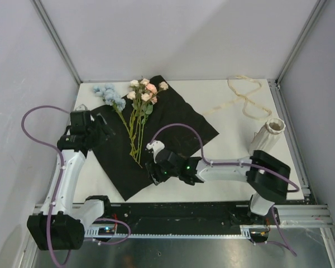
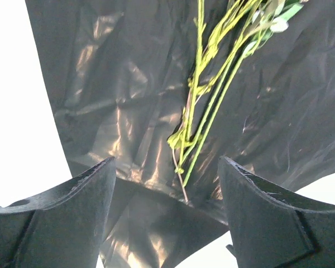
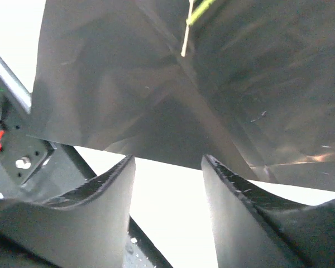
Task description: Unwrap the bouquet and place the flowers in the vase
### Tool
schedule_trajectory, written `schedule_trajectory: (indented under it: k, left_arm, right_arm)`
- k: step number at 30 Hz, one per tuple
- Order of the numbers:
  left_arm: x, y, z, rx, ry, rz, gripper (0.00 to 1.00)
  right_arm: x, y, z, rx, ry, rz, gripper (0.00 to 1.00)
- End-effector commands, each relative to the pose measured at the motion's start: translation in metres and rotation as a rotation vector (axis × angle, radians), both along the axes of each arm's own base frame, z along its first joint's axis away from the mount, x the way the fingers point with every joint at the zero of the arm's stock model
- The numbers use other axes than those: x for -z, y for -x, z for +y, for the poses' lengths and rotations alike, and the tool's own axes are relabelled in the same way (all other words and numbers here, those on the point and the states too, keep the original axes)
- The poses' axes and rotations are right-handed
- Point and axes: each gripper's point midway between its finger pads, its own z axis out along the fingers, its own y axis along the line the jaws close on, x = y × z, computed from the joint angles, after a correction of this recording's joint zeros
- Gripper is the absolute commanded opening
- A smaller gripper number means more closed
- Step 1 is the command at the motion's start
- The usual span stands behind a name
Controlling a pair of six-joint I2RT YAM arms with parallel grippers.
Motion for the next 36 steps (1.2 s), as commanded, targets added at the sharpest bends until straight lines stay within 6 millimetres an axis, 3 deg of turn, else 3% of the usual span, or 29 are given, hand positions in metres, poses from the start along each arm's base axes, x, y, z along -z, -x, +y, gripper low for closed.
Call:
schedule_trajectory:
  k: [1, 5, 10, 14, 16, 19, 24, 30, 36]
  left_arm:
    - [-0.028, -0.034, 0.007, -0.057, 0.006, -0.079, 0.77]
    - [-0.027, -0.063, 0.004, -0.063, 0.042, -0.061, 0.76]
    - [-0.019, -0.107, 0.009, -0.110, 0.050, -0.027, 0.72]
    - [-0.001, -0.147, 0.010, -0.134, 0.043, 0.004, 0.69]
    - [0.020, -0.168, 0.012, -0.145, 0.040, 0.038, 0.66]
    - [0.038, -0.190, 0.015, -0.170, 0.041, 0.058, 0.64]
    - [0.060, -0.217, 0.012, -0.150, 0.051, 0.054, 0.62]
    - [0.088, -0.228, 0.012, -0.140, 0.049, 0.088, 0.61]
    - [0.103, -0.239, 0.003, -0.093, 0.079, 0.095, 0.59]
  right_arm:
    - [-0.062, -0.014, -0.001, 0.032, -0.127, -0.126, 0.62]
    - [-0.094, -0.021, -0.013, 0.065, -0.162, -0.203, 0.71]
    - [-0.133, -0.025, -0.034, 0.107, -0.228, -0.276, 0.92]
    - [-0.155, -0.023, -0.047, 0.124, -0.275, -0.311, 0.97]
    - [-0.163, -0.023, -0.054, 0.133, -0.292, -0.327, 0.97]
    - [-0.167, -0.021, -0.059, 0.122, -0.299, -0.345, 0.98]
    - [-0.157, -0.019, -0.067, 0.108, -0.268, -0.340, 0.99]
    - [-0.156, -0.023, -0.071, 0.116, -0.278, -0.331, 0.99]
    - [-0.152, -0.026, -0.076, 0.124, -0.272, -0.324, 0.99]
